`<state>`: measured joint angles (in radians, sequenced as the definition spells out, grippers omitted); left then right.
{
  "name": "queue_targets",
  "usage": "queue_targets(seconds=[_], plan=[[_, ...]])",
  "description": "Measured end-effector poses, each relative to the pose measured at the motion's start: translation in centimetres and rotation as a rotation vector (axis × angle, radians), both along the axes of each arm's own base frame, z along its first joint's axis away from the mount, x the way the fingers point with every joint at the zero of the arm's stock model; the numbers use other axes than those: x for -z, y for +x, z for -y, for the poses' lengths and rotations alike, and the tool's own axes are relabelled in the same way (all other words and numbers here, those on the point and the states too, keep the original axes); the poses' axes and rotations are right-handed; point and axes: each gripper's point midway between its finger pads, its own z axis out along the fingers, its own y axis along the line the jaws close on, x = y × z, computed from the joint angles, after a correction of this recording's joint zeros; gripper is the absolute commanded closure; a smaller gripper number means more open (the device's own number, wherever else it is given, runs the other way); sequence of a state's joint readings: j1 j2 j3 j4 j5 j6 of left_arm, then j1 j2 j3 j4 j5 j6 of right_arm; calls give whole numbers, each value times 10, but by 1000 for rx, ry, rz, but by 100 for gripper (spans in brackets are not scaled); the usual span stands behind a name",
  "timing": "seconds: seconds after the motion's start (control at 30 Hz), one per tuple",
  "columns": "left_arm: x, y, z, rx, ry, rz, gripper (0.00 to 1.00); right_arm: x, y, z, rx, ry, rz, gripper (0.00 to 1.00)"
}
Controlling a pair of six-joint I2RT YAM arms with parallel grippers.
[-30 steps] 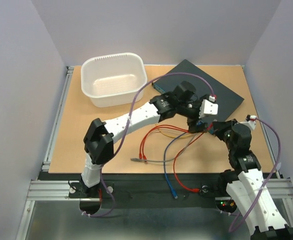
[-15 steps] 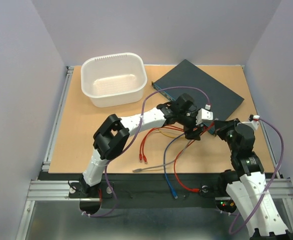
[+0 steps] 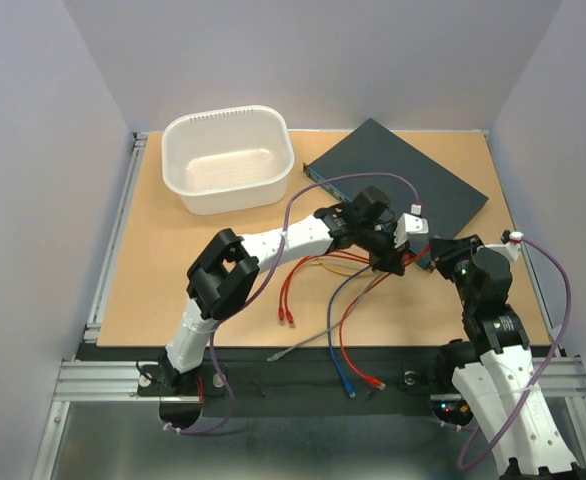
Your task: Pull the plug from the switch port
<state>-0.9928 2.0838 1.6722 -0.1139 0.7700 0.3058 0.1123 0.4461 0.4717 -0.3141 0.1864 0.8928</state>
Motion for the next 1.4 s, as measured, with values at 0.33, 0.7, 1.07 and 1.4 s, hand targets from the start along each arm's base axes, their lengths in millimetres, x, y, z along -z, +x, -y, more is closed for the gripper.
queue_targets(seconds=[0.33,0.7,1.07,1.4], plan=[[-112,23,7,-61,-133,-23,100,-35,6,12,67,-6,81,0],[-249,120,-45,-290,-385,52,100,-90,-6,10,37,-31,214,0],[-462,200,-234,-708,-758,553,100,-99,-8,-5,-71,-86,196,0],[-488,271,-412,-1079,-748,993,100,-73,-6,-10,-105,-101,135,0]])
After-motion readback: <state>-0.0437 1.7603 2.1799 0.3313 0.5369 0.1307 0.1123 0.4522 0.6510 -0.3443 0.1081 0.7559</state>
